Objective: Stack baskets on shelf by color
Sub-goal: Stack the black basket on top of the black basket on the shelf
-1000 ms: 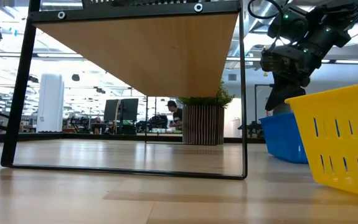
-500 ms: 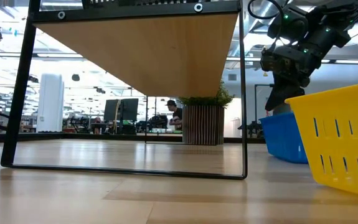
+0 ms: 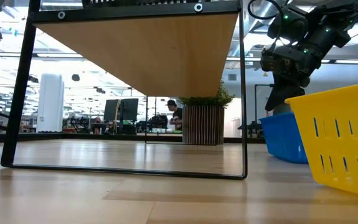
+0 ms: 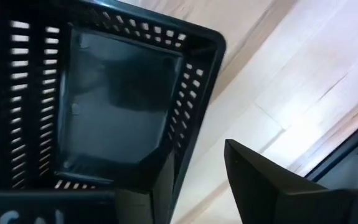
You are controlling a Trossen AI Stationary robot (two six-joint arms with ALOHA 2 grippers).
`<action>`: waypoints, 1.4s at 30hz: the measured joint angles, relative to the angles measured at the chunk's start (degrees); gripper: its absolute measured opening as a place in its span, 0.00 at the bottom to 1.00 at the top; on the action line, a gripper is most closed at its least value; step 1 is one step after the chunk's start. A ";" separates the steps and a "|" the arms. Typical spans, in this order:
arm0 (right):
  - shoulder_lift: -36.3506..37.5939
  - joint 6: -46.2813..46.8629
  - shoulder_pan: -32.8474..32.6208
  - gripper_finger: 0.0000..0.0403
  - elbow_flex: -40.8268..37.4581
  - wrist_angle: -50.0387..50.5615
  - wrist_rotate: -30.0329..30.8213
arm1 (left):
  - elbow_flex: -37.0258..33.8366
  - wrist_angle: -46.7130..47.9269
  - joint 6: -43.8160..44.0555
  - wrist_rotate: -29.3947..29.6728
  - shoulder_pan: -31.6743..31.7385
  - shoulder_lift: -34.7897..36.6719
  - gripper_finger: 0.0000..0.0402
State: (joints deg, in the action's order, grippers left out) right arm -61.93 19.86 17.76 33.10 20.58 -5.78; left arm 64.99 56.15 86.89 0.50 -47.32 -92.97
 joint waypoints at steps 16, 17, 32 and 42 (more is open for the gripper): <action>0.00 -0.79 0.00 0.02 0.00 -0.04 -0.09 | -0.68 -0.40 -1.18 -0.31 0.03 0.00 0.12; 0.01 -0.87 0.00 0.02 0.00 -0.04 -0.09 | -0.68 -0.51 -1.18 -0.31 0.03 0.00 0.10; 0.00 -0.88 0.00 0.02 0.00 -0.04 -0.11 | -0.68 0.27 -4.31 2.75 0.08 0.07 0.15; 0.00 -0.90 -0.02 0.02 0.00 -0.04 -0.11 | -0.68 -1.03 -5.18 1.70 0.06 0.07 0.34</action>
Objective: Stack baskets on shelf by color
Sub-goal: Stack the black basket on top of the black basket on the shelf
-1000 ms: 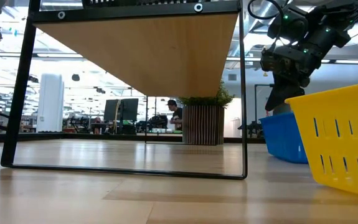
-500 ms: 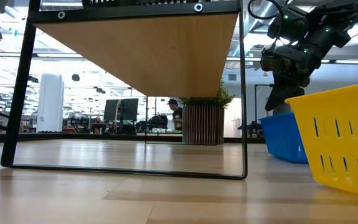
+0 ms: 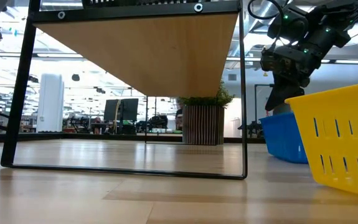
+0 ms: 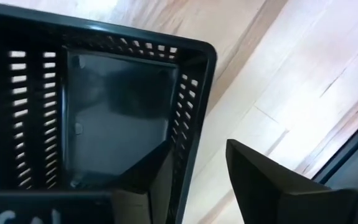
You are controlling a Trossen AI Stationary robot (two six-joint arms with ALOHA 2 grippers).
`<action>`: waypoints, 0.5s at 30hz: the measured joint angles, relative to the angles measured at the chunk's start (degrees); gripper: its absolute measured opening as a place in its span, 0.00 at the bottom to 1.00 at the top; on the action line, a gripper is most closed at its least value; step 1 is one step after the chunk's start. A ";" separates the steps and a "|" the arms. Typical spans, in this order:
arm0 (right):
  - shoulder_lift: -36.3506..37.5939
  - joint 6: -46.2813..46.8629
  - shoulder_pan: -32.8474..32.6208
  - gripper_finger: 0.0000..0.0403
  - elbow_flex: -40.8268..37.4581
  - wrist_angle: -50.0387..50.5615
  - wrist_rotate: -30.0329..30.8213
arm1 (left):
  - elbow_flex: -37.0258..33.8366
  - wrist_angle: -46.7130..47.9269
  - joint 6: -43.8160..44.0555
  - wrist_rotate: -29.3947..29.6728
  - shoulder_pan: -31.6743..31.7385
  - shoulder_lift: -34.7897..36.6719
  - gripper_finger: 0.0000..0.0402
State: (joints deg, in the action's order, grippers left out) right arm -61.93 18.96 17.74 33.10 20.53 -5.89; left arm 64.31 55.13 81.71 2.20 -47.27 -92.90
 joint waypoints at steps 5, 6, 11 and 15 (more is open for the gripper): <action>0.00 -0.21 0.02 0.02 0.00 0.00 0.07 | -0.73 -1.10 -1.60 -0.17 0.00 0.08 0.31; 0.00 -0.41 0.00 0.02 0.00 -0.01 0.07 | -1.21 -1.45 -1.58 -0.72 0.02 0.07 0.30; 0.00 -0.91 0.02 0.02 0.00 0.02 0.15 | -3.02 -3.64 -1.51 -2.99 0.00 0.07 0.27; 0.01 -1.04 0.01 0.02 0.00 0.04 0.18 | -3.04 -3.71 -1.57 -2.95 0.28 0.12 0.25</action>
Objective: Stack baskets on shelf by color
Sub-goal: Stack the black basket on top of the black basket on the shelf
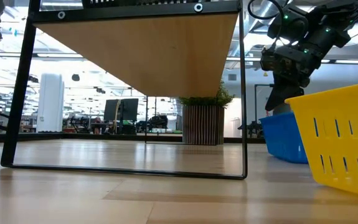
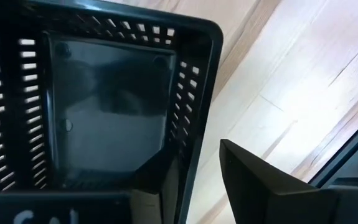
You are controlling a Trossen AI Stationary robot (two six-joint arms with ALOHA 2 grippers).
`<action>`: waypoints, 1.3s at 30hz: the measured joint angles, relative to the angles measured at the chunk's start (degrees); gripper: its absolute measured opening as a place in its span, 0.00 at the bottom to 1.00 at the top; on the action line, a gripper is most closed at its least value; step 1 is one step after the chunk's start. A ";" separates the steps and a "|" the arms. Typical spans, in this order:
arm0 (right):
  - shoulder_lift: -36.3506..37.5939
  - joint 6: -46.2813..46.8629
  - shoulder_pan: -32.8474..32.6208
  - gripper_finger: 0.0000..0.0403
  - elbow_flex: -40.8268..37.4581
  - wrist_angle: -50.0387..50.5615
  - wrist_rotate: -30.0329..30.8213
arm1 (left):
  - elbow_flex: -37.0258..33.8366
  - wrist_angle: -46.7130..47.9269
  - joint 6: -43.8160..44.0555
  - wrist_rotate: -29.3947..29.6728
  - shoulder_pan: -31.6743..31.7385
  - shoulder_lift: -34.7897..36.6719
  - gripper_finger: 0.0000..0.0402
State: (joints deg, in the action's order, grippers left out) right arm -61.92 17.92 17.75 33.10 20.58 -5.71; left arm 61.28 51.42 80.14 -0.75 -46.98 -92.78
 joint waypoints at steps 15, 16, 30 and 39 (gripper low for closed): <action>0.00 -0.44 -0.01 0.02 0.00 0.04 0.00 | -0.43 0.16 -2.80 -0.29 0.09 1.73 0.17; -0.01 -0.45 0.01 0.02 0.00 0.04 0.00 | -0.72 0.44 -2.80 -0.31 0.09 1.73 0.17; -0.01 -0.42 0.01 0.02 0.00 0.31 0.00 | -1.62 0.31 -4.54 -1.65 0.11 1.73 0.18; -0.01 -0.42 0.01 0.02 0.00 0.24 0.00 | -1.60 0.04 -5.59 -2.23 0.12 1.73 0.02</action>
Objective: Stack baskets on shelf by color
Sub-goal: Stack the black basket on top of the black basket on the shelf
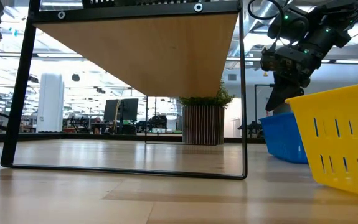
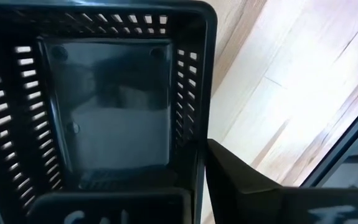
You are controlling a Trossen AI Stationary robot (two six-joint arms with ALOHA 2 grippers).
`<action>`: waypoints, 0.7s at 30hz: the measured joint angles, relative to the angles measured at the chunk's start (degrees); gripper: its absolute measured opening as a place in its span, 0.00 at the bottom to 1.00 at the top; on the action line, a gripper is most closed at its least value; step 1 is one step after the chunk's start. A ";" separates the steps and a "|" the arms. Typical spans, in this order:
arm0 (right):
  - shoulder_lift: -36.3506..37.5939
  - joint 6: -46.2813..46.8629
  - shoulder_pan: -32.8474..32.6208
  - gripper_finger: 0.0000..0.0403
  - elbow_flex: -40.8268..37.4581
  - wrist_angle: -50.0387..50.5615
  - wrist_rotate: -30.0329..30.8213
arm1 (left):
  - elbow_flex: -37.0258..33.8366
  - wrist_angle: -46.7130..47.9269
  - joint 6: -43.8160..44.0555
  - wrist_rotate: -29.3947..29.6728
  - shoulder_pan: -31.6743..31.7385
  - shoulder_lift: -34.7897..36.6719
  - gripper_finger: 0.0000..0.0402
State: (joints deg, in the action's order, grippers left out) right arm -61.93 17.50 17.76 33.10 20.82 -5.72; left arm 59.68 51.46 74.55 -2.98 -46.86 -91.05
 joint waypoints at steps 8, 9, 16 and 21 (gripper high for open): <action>0.01 0.00 0.00 0.02 0.00 -0.01 0.00 | 0.00 0.02 0.23 -1.29 0.25 0.06 0.00; 0.00 0.00 0.00 0.02 0.00 -0.01 0.00 | 0.00 0.04 1.09 -1.59 0.37 0.24 0.00; 0.00 0.00 -0.02 0.02 0.00 -0.02 0.00 | 0.00 0.86 8.68 -1.76 2.69 5.01 0.00; 0.00 0.00 -0.02 0.02 0.00 -0.04 0.00 | 0.00 3.68 11.63 -2.35 4.47 9.52 0.00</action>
State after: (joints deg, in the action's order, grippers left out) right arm -61.93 17.50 17.74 33.10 20.78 -5.72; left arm 59.68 55.14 86.19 -5.34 -42.39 -81.52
